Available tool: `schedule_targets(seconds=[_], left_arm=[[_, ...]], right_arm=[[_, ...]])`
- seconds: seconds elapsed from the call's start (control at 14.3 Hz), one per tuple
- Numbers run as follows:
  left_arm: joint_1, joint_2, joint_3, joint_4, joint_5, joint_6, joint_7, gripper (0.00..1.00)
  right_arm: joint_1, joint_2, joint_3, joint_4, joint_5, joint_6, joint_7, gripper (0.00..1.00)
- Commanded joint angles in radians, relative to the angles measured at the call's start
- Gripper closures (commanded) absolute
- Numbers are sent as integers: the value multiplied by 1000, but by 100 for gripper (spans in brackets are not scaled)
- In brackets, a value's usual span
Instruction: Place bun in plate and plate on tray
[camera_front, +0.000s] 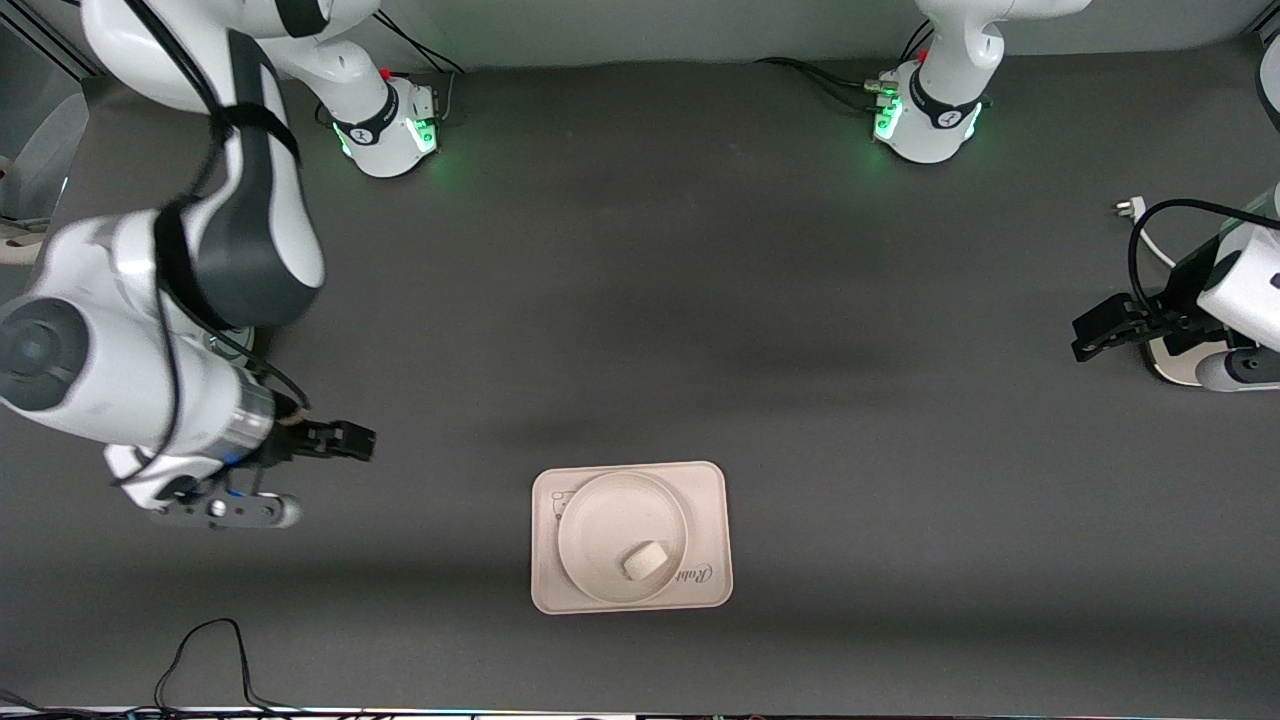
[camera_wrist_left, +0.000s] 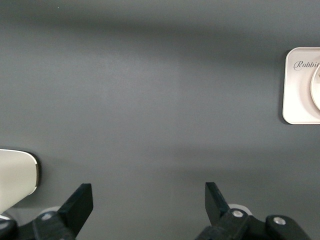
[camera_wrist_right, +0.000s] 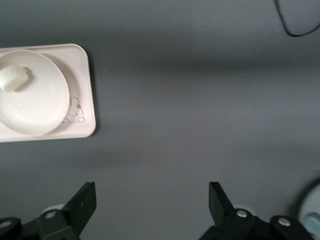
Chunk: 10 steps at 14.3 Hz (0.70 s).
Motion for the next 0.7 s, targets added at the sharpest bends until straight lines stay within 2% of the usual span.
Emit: schedule_targets(seconds=[0.0, 0.07, 0.28, 0.42, 0.63], left_arm=[[-8, -3, 6, 8, 6, 5, 5, 0], [-7, -3, 6, 6, 6, 3, 5, 0], [-8, -3, 6, 6, 8, 2, 5, 0], [-8, -5, 6, 6, 8, -7, 7, 0], [-8, -5, 6, 6, 41, -10, 19, 0]], right_arm=[[10, -158, -25, -176, -30, 4, -80, 0], [14, -221, -42, -243, -37, 8, -86, 0], [-38, -360, -15, -366, -106, 8, -95, 0], [-171, -437, 109, -440, -135, 11, -126, 0], [-309, -522, 255, -533, -209, 30, -131, 0]])
